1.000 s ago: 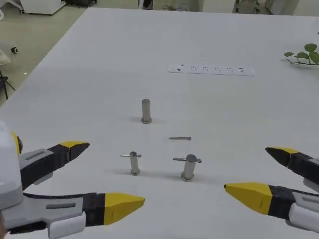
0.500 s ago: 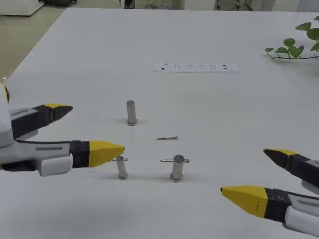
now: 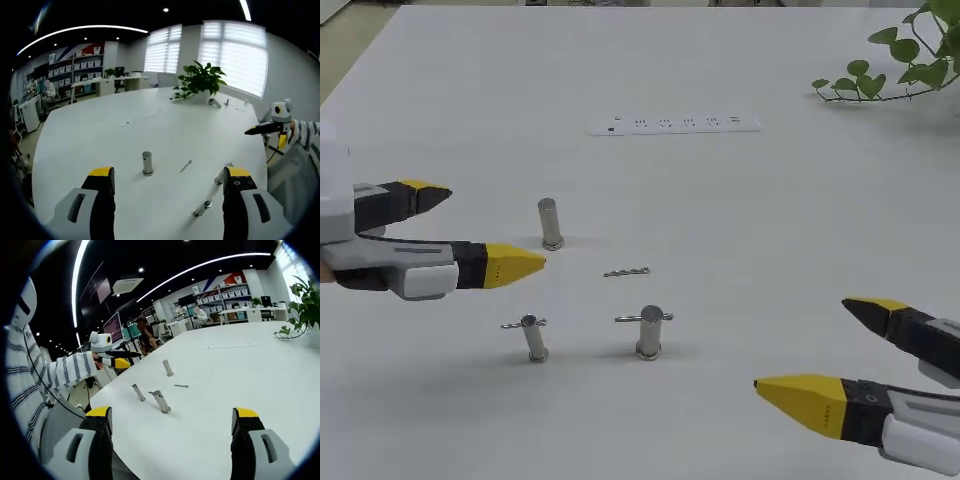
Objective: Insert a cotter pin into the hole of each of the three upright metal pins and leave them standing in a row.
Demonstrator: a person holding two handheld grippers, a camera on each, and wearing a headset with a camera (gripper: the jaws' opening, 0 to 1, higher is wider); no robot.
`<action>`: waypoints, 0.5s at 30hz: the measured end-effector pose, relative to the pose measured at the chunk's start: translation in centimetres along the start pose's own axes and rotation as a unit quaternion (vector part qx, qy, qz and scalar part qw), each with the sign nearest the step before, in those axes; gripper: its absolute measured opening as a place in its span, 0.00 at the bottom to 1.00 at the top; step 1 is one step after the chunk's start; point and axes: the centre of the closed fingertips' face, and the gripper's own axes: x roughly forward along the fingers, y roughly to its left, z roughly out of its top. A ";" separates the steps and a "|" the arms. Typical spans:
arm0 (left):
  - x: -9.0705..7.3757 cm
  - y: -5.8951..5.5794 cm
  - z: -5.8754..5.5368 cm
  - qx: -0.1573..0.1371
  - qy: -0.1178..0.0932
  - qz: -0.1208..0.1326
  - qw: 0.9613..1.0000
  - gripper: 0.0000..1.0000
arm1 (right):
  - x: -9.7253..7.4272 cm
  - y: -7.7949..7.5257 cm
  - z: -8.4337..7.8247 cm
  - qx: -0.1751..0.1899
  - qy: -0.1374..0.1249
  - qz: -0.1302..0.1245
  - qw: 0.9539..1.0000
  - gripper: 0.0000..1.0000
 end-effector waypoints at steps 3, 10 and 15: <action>0.5 0.0 -0.1 0.009 0.012 -0.007 1.000 0.83 | -0.2 -0.1 -0.2 0.000 0.003 -0.006 1.000 0.98; 2.5 1.4 -0.8 0.009 0.030 -0.003 0.999 0.80 | -0.6 -0.3 -0.4 0.003 0.005 -0.014 1.000 0.98; 3.3 2.0 -1.4 0.020 0.047 -0.003 0.999 0.77 | -0.8 -0.5 -0.7 0.003 0.009 -0.022 1.000 0.98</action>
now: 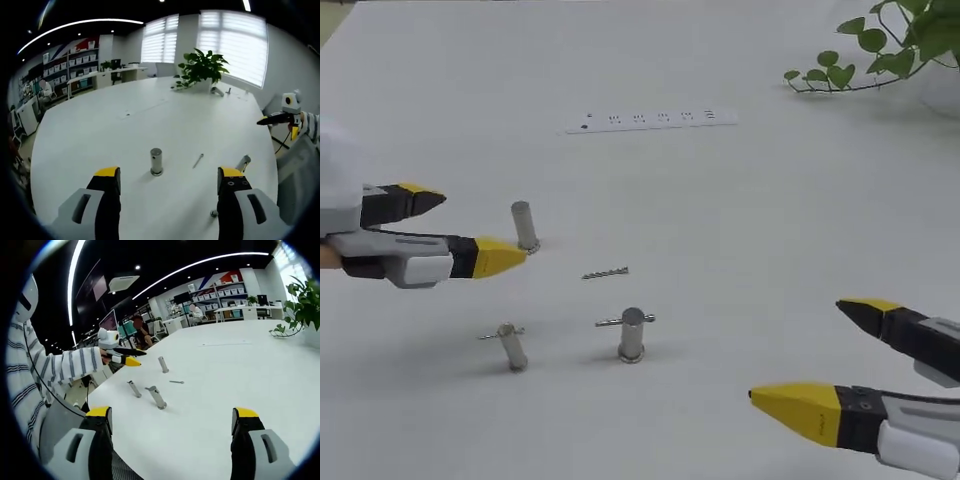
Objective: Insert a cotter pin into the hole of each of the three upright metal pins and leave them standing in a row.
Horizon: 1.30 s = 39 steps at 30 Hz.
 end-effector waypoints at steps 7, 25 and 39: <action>2.1 0.7 -0.5 0.021 0.020 -0.005 1.000 0.70 | -0.4 -0.3 0.1 -0.002 -0.003 -0.014 1.000 0.97; 6.7 2.3 -0.8 0.006 0.025 -0.001 1.000 0.31 | -0.9 -1.0 -0.4 -0.002 0.018 -0.026 1.000 0.95; 7.4 2.9 -0.9 0.005 0.019 0.015 1.000 0.15 | -0.7 -0.9 -0.3 -0.009 0.021 -0.025 0.999 0.94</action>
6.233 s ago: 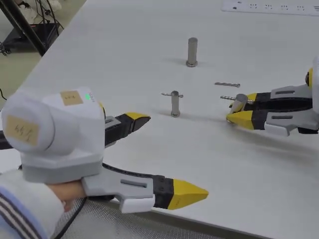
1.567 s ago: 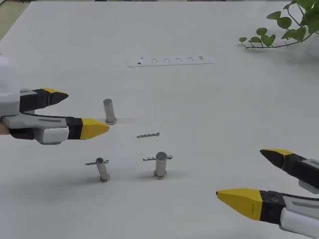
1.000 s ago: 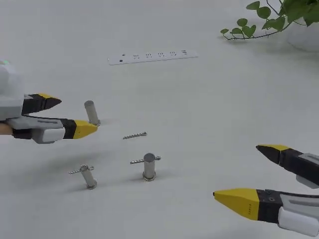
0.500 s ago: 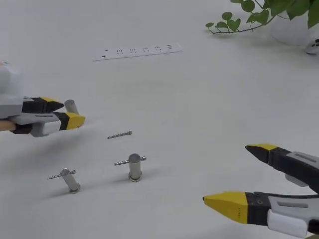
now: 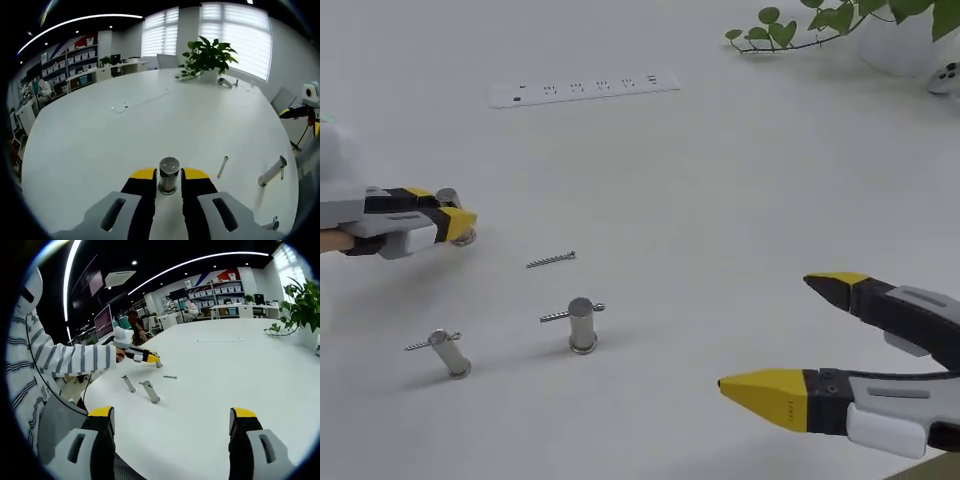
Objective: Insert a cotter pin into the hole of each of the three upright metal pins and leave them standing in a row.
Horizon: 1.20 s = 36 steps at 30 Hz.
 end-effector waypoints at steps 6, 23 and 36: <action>0.0 0.0 0.1 -0.003 -0.005 0.000 1.000 0.10 | -0.2 -0.1 0.1 0.000 -0.001 -0.001 1.000 0.94; -2.8 0.4 1.4 0.005 -0.015 0.020 1.000 0.09 | 0.2 0.1 0.3 -0.003 -0.004 0.005 1.000 0.93; -8.8 -1.9 3.7 0.052 -0.042 0.025 0.997 0.09 | 0.2 0.5 0.9 -0.011 -0.013 0.014 1.000 0.93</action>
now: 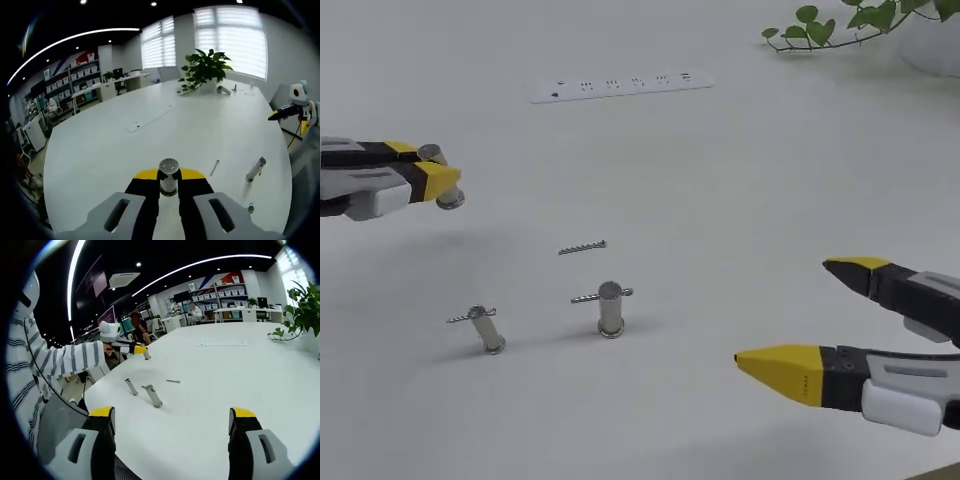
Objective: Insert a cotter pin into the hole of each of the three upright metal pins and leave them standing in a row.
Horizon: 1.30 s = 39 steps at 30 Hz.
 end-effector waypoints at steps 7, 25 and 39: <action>-3.0 -3.7 2.0 0.035 -0.018 -0.019 0.999 0.09 | -0.2 0.3 0.1 -0.003 -0.007 0.006 1.000 0.93; -4.9 -12.3 1.4 0.061 -0.043 -0.111 0.991 0.09 | -0.3 0.4 0.0 -0.012 -0.010 0.025 1.000 0.93; -3.8 -19.6 -1.7 0.066 -0.011 -0.162 0.985 0.09 | -0.4 0.7 -0.8 -0.013 -0.007 0.030 0.999 0.92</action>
